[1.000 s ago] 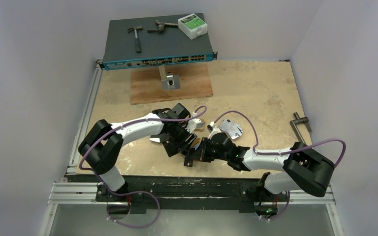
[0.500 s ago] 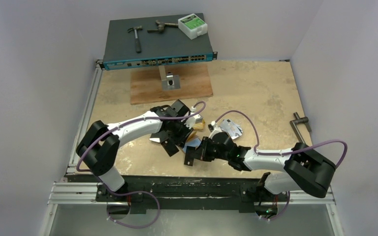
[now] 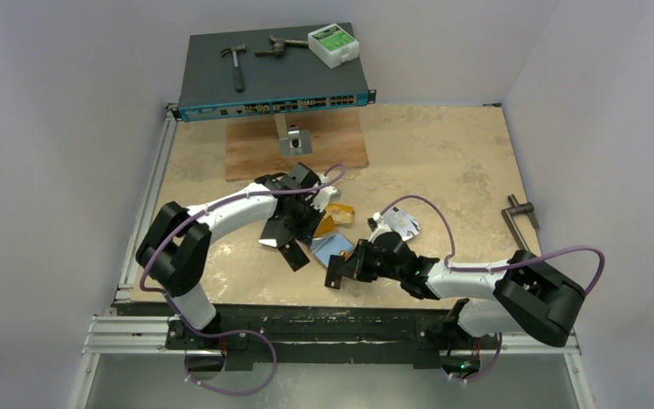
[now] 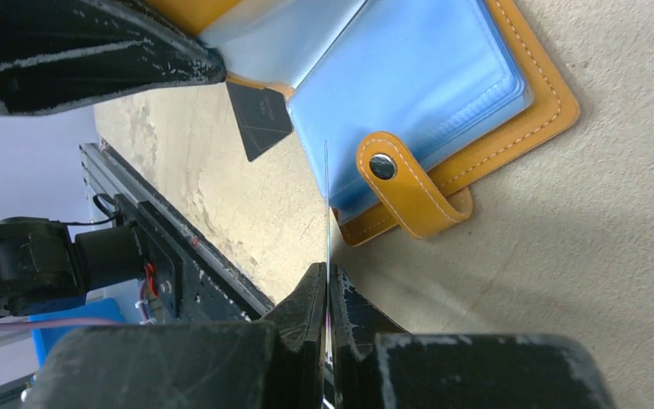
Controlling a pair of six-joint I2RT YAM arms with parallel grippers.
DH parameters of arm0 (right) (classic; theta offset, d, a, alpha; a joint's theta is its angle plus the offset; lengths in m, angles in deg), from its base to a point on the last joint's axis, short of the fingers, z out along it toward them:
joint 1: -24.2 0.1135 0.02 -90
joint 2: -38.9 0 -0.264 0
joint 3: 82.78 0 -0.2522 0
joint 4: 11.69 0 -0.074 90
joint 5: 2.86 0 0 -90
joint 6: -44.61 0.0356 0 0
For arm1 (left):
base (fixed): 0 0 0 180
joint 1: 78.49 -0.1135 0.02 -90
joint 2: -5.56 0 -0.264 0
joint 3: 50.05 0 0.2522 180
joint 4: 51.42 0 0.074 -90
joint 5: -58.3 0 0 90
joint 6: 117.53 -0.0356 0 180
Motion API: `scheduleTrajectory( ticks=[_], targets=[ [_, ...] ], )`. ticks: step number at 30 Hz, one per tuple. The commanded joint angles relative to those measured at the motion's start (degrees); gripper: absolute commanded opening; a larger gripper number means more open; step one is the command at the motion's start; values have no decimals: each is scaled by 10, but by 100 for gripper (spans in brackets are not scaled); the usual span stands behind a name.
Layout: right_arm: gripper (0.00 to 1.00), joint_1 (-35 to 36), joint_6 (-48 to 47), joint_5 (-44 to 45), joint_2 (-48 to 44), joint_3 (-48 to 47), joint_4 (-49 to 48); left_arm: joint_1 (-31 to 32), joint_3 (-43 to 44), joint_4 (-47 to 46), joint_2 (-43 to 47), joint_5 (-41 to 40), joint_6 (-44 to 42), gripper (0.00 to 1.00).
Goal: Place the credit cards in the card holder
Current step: Open the card holder at the corner of the board.
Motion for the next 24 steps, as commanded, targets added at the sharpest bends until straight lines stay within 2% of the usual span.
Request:
scheduleTrajectory(
  ticks=[1, 11, 17, 20, 24],
  targets=[
    [0, -7, 5, -7, -11, 10, -23, -20, 22, 15, -30, 24, 16, 9],
    [0, -24, 5, -25, -14, 10, -24, -32, 31, 29, -61, 89, 10, 7],
    [0, -33, 9, -16, -65, 32, 5, -37, 33, 39, -58, 162, -11, 8],
    [0, -37, 4, -13, -66, 28, 0, -36, 42, 49, -60, 196, -20, 13],
    [0, -38, -20, -27, -9, -12, -14, -37, 44, 56, -65, 217, -22, 22]
  ],
)
